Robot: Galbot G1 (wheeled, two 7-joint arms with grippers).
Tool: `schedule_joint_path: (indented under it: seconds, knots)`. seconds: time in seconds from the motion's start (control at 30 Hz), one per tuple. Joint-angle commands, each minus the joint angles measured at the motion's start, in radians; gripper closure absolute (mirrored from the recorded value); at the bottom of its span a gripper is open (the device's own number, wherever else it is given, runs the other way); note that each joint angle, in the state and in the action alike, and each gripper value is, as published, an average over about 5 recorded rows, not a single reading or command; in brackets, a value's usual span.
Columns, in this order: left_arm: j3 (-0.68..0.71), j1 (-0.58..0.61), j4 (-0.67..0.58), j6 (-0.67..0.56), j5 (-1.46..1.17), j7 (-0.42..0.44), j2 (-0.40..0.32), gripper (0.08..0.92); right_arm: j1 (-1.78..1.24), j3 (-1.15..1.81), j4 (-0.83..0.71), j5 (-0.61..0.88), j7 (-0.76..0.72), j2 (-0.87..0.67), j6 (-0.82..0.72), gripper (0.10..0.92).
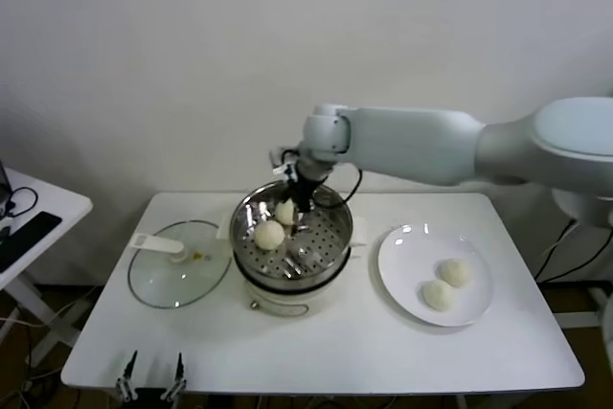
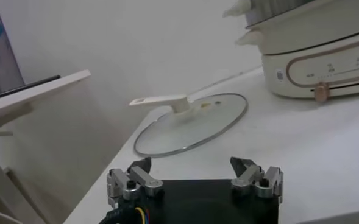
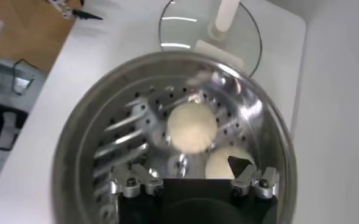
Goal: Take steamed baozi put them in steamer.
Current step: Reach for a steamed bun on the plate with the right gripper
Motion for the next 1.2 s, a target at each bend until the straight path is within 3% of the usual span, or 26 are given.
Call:
schedule_joint_path:
  seconds: [0.03,0.27,0.47,1.2]
  knots:
    - [0.004,0.000,0.004,0.001,0.008,0.001,-0.001,0.177,0.161,-0.143,0.145,-0.029,-0.140,-0.329,0.099,0.203]
    - [0.004,-0.005,0.007,0.002,0.009,0.001,-0.001,0.177,0.108,-0.203,0.208,-0.216,-0.145,-0.540,0.145,0.203]
    - [0.005,-0.006,0.011,0.003,0.011,0.001,-0.003,0.177,-0.002,-0.176,0.227,-0.343,-0.108,-0.634,0.146,0.203]
    - [0.002,-0.001,0.021,0.003,0.017,0.000,-0.004,0.177,-0.393,0.084,0.150,-0.530,0.010,-0.646,0.092,0.203]
